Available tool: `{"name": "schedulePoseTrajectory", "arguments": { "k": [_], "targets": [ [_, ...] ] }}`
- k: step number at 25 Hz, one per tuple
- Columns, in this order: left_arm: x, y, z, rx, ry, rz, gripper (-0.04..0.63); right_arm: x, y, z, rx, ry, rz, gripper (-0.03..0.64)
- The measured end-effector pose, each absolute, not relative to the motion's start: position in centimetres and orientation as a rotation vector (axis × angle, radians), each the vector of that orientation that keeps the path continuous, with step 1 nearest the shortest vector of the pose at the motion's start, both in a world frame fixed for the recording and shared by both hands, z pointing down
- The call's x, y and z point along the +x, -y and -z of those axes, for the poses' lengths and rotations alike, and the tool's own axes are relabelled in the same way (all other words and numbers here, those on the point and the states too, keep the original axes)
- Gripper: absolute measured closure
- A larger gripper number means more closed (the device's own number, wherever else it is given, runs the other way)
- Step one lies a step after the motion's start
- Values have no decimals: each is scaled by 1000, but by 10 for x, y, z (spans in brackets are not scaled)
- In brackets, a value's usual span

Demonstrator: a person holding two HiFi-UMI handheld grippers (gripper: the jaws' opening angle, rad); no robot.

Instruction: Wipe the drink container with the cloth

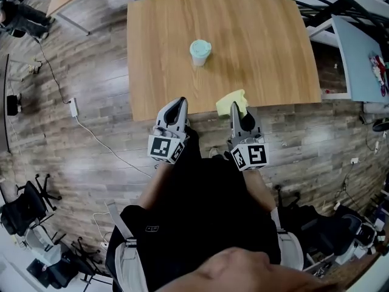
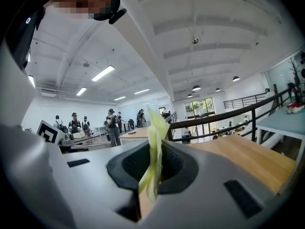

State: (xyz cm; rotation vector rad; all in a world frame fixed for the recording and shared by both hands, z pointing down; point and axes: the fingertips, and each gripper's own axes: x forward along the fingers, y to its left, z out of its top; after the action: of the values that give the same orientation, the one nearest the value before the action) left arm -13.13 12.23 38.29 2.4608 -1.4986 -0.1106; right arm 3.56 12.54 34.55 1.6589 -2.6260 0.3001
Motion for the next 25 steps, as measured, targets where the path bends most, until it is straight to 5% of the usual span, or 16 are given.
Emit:
{"name": "schedulePoseTrajectory", "arguments": {
  "k": [25],
  "targets": [
    [-110,37,-485,2387,1405,-133,571,29,4,-438,1526,2579,-490,572]
  ]
}}
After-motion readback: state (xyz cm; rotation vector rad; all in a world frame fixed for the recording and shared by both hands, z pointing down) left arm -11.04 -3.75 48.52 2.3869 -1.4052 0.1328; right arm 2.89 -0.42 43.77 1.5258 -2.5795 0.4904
